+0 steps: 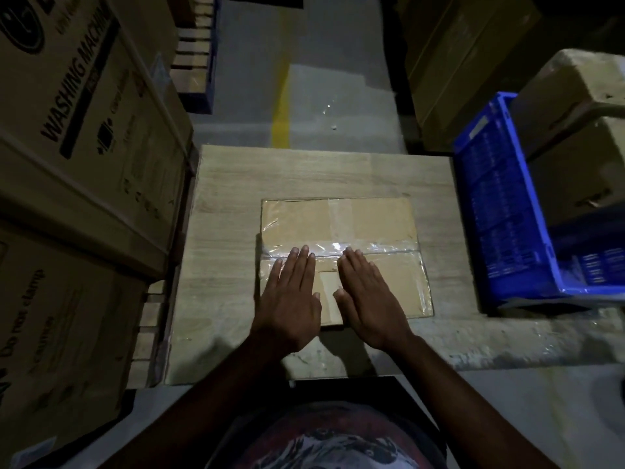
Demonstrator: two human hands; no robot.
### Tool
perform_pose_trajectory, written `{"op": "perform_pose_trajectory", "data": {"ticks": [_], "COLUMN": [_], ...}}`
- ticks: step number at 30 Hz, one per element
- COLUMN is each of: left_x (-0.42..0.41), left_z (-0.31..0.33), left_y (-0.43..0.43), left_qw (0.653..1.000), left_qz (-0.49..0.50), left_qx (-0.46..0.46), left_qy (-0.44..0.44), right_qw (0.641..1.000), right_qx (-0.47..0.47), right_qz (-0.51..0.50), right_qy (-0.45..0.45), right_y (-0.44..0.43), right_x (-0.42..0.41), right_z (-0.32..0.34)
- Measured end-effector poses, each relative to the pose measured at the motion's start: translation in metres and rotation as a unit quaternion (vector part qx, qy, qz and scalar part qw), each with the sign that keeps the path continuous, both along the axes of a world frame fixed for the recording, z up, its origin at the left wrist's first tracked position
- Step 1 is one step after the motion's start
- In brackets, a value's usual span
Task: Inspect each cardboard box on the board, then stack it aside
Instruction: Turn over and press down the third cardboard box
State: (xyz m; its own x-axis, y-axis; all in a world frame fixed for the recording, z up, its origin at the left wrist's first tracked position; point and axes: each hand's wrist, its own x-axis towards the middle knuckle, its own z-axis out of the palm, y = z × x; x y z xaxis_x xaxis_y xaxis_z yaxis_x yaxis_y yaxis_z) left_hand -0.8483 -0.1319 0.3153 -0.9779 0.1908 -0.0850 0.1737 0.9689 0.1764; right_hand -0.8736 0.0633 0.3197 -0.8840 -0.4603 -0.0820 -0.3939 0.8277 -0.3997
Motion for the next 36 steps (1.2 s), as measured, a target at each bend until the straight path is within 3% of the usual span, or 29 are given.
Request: {"op": "perform_pose_trajectory", "data": {"ticks": [3,6,13,22,26,30,36], "left_x": [-0.008,-0.016,-0.019,-0.045,-0.076,-0.082,-0.084], "left_z": [0.003,0.003,0.006,0.013,0.005,-0.003,-0.002], "left_y": [0.011,0.030,0.039,0.042,0.024,0.017,0.018], "left_qw": [0.999,0.999,0.999,0.999,0.993,0.994,0.993], "left_qz": [-0.021,-0.031,-0.026,0.026,0.119,0.110,0.115], "left_qx": [0.027,0.037,0.030,0.017,-0.005,-0.022,-0.019], "left_qy": [-0.003,-0.005,0.006,0.031,0.017,0.013,0.021], "right_qw": [0.996,0.990,0.986,0.985,0.992,0.992,0.990], "right_qx": [-0.014,0.054,0.110,0.053,0.046,0.103,0.091], "right_qz": [-0.085,-0.119,-0.113,-0.108,-0.078,-0.053,-0.074], "right_qy": [0.017,0.045,0.054,0.128,0.086,0.054,0.077], "right_y": [0.016,0.040,0.043,0.048,0.047,0.046,0.041], "right_x": [-0.006,-0.012,-0.016,-0.066,-0.103,-0.112,-0.115], "right_z": [0.004,-0.003,-0.003,0.025,0.014,-0.002,0.006]}}
